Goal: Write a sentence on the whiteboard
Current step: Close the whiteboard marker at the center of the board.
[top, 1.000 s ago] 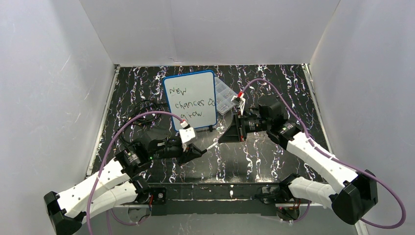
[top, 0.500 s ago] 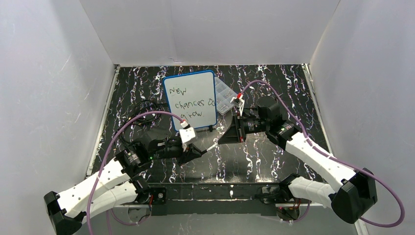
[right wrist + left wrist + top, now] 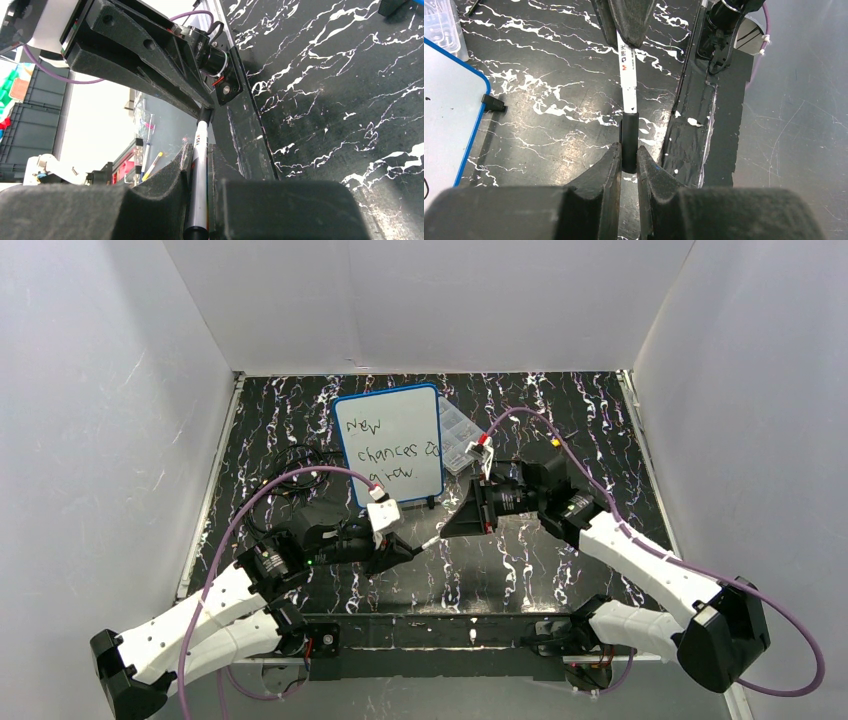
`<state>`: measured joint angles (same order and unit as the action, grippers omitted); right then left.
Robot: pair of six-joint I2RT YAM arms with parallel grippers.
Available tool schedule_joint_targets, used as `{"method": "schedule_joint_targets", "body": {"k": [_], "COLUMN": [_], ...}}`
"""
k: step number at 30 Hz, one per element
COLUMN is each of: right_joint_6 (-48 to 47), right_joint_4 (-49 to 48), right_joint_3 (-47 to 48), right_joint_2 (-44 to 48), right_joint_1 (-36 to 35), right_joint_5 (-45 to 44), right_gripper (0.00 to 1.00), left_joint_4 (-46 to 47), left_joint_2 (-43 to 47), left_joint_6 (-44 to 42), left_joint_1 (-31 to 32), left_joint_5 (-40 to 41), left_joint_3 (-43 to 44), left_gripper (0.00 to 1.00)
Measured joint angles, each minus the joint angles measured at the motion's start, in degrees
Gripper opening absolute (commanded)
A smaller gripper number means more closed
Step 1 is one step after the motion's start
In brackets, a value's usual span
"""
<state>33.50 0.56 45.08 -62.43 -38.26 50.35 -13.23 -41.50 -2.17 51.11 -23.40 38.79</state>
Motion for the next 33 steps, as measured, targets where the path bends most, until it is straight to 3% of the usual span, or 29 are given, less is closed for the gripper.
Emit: {"method": "schedule_joint_targets", "body": {"k": [24,33], "right_joint_6": [10.56,12.68], "right_joint_4": [-19.96,-23.43], "right_joint_3": [-8.70,-10.08], "right_joint_2": [-3.63,-4.22], "right_joint_1": [-2.75,-3.10], "right_joint_5": [-1.11,-0.66], "right_gripper": [0.01,0.01], "left_joint_4": [-1.51,-1.07], "left_joint_2": [0.00,0.39], "left_joint_6": [1.27,1.73], "left_joint_1": [0.00,0.00], "left_joint_5": [0.44,0.11], "left_joint_3": [-0.61,-0.61], "left_gripper": [0.00,0.37]}}
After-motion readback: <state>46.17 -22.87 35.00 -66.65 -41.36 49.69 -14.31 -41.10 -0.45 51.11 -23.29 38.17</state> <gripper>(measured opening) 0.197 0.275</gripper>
